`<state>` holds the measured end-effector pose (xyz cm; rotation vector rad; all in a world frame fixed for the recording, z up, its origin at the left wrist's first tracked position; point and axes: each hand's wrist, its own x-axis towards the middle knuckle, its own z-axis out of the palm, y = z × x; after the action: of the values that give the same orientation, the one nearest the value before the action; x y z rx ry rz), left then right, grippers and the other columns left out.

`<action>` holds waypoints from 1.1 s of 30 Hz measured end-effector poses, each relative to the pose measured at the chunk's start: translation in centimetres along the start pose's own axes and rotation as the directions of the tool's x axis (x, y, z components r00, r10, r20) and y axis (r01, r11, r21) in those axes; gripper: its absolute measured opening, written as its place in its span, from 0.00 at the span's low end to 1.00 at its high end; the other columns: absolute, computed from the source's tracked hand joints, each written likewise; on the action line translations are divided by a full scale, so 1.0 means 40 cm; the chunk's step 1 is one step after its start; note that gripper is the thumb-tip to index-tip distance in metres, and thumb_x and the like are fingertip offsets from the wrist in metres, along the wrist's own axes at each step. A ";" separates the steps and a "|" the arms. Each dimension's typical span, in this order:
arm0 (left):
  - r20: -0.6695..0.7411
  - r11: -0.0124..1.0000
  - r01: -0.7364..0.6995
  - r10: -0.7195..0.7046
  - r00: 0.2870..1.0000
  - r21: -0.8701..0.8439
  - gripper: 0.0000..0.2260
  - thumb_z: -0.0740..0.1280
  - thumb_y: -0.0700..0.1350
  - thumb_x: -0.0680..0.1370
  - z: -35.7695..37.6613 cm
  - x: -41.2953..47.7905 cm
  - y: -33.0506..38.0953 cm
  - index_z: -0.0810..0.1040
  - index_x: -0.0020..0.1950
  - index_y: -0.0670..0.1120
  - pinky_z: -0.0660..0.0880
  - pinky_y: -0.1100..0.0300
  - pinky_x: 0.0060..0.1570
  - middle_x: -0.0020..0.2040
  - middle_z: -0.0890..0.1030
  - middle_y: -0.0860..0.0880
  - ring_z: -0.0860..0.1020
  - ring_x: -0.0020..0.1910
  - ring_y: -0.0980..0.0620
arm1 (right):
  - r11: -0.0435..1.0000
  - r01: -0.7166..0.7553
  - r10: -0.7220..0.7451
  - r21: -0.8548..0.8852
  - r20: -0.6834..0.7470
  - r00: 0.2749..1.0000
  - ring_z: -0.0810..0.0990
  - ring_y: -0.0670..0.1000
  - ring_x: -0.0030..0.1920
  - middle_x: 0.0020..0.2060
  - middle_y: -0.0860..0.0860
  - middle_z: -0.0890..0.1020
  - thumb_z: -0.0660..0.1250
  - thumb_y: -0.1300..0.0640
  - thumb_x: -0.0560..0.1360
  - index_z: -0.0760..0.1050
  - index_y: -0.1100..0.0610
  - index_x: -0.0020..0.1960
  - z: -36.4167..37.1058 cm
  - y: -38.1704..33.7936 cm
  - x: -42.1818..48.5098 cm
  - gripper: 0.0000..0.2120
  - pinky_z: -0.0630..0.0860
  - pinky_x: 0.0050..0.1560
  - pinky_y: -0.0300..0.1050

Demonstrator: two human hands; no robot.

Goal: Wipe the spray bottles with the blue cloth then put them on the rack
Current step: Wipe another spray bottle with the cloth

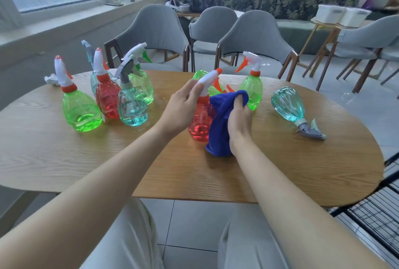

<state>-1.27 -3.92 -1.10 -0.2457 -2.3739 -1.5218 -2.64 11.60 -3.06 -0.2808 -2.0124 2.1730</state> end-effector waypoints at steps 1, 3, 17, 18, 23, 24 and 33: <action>0.004 1.000 0.008 -0.008 1.000 -0.010 0.17 0.55 0.60 0.88 -0.002 0.002 -0.003 0.79 0.64 0.53 0.80 0.43 0.56 0.50 0.84 0.48 0.83 0.52 0.49 | 0.997 0.020 -0.020 0.069 -0.013 1.000 0.74 0.43 0.35 0.35 0.44 0.75 0.55 0.43 0.88 0.76 0.55 0.47 0.006 -0.015 -0.002 0.21 0.71 0.42 0.44; 0.022 0.999 0.020 -0.019 1.000 -0.050 0.16 0.56 0.62 0.87 -0.006 0.006 -0.008 0.80 0.60 0.56 0.80 0.40 0.60 0.51 0.85 0.51 0.83 0.56 0.48 | 0.991 0.123 -0.126 0.055 0.054 0.991 0.73 0.42 0.34 0.36 0.43 0.75 0.55 0.43 0.88 0.76 0.58 0.50 0.018 -0.045 -0.005 0.21 0.71 0.40 0.40; 0.048 0.967 0.056 -0.045 0.998 -0.248 0.19 0.57 0.53 0.89 -0.004 0.003 0.006 0.80 0.43 0.64 0.71 0.52 0.53 0.41 0.80 0.61 0.77 0.42 0.57 | 0.978 0.206 -0.191 -0.016 0.308 0.932 0.85 0.56 0.53 0.50 0.55 0.86 0.64 0.45 0.84 0.82 0.47 0.55 0.011 -0.040 0.010 0.09 0.80 0.62 0.61; 0.042 0.964 0.055 -0.046 0.998 -0.261 0.18 0.57 0.54 0.89 -0.004 0.004 0.004 0.80 0.43 0.63 0.71 0.51 0.54 0.41 0.80 0.60 0.76 0.42 0.56 | 0.984 0.176 -0.175 0.026 0.312 0.934 0.85 0.55 0.53 0.50 0.54 0.87 0.65 0.49 0.85 0.82 0.48 0.57 0.010 -0.038 0.009 0.08 0.80 0.61 0.61; 0.014 0.958 0.049 -0.047 0.999 -0.283 0.15 0.57 0.58 0.87 0.003 0.005 -0.006 0.76 0.44 0.57 0.70 0.51 0.50 0.42 0.78 0.53 0.74 0.41 0.53 | 0.992 0.112 -0.123 0.053 0.316 0.941 0.84 0.53 0.47 0.45 0.52 0.86 0.66 0.51 0.85 0.82 0.54 0.59 -0.002 -0.028 0.005 0.09 0.81 0.49 0.52; 0.005 0.958 0.051 -0.052 0.999 -0.282 0.15 0.57 0.58 0.87 0.003 0.005 -0.005 0.76 0.45 0.55 0.70 0.51 0.50 0.42 0.78 0.52 0.74 0.40 0.53 | 0.992 0.126 -0.120 0.003 0.309 0.944 0.82 0.53 0.43 0.42 0.52 0.84 0.66 0.48 0.85 0.82 0.55 0.56 -0.003 -0.028 0.000 0.12 0.78 0.45 0.51; -0.001 0.961 0.060 -0.062 0.998 -0.271 0.17 0.56 0.55 0.89 0.009 0.004 -0.002 0.75 0.50 0.47 0.72 0.54 0.46 0.41 0.79 0.54 0.77 0.38 0.56 | 0.989 -0.034 0.002 0.145 0.213 0.977 0.83 0.57 0.47 0.45 0.56 0.86 0.64 0.46 0.86 0.83 0.59 0.55 0.006 -0.035 -0.026 0.18 0.77 0.51 0.54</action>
<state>-1.52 -3.65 -1.24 -0.2269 -2.1794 -1.8729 -1.69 11.22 -1.60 -0.0479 -1.9428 2.4409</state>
